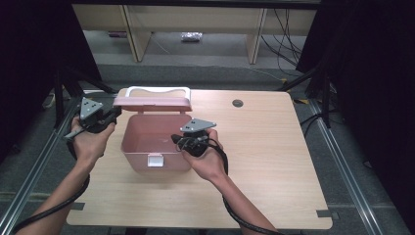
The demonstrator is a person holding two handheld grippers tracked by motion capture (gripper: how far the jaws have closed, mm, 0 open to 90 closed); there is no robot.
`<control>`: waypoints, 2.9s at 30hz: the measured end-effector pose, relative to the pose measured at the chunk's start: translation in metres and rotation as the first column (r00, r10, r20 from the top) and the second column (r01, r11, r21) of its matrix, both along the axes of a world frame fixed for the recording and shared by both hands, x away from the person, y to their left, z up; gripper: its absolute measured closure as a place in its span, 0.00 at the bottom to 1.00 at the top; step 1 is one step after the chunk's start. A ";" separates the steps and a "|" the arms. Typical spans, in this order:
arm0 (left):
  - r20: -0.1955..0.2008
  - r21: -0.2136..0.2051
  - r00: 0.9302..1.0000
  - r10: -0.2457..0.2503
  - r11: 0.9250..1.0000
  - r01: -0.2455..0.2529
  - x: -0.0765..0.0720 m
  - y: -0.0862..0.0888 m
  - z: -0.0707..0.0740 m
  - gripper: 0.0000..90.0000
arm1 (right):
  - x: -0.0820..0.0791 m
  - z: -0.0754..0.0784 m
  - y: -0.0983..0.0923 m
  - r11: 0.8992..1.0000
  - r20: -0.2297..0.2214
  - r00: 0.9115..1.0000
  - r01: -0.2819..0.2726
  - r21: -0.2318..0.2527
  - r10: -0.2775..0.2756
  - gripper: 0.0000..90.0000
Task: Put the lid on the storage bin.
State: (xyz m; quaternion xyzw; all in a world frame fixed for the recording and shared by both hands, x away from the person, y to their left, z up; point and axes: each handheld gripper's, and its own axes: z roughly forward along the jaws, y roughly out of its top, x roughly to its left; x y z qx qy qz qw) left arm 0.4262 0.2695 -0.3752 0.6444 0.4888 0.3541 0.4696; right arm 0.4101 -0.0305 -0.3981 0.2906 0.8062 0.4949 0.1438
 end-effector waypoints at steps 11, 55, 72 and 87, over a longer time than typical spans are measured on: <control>-0.005 0.009 1.000 -0.002 1.000 0.002 -0.007 0.000 -0.005 0.96 | 0.003 0.005 -0.006 1.000 0.003 1.000 0.021 0.002 -0.021 1.00; -0.024 0.007 1.000 0.003 1.000 -0.002 -0.046 0.020 -0.030 0.93 | -0.011 0.007 -0.011 0.999 0.009 1.000 0.016 -0.034 -0.016 1.00; -0.025 -0.013 1.000 0.017 1.000 -0.017 -0.055 0.027 -0.045 0.88 | -0.020 -0.011 -0.030 0.996 -0.016 1.000 0.022 -0.086 -0.024 1.00; -0.007 -0.036 1.000 0.028 0.999 -0.028 -0.059 0.031 -0.048 0.83 | -0.022 -0.011 -0.054 0.995 -0.009 0.997 0.079 -0.064 -0.080 1.00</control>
